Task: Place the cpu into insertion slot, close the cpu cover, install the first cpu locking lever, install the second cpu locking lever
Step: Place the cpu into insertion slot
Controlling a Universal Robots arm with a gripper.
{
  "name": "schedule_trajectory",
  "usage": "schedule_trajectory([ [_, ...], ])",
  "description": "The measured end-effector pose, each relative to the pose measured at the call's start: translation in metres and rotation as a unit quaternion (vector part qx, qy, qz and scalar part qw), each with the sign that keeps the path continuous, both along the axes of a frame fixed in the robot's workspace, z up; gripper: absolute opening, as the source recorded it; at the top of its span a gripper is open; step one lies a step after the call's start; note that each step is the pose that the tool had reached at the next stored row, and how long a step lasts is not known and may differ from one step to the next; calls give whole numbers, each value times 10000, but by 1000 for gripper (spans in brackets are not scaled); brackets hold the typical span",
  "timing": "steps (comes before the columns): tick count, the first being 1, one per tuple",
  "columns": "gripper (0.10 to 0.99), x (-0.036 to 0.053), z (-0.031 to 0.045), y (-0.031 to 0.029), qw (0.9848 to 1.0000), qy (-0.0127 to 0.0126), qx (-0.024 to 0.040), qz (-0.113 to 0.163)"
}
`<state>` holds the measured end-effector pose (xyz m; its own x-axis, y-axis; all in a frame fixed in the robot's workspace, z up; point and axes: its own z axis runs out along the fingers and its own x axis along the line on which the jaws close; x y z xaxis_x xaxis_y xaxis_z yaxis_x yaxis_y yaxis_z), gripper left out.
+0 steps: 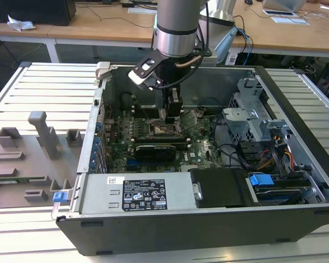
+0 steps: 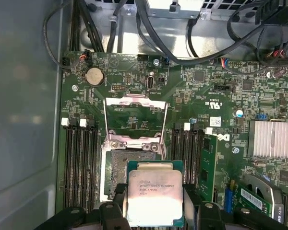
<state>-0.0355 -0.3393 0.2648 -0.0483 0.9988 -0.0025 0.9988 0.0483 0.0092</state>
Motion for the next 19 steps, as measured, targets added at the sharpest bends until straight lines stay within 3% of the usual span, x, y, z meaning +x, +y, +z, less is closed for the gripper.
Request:
schedule_trajectory([
  [12,545,1,-39,150,10000,0,0,1],
  [19,545,1,-51,178,10000,0,0,1],
])
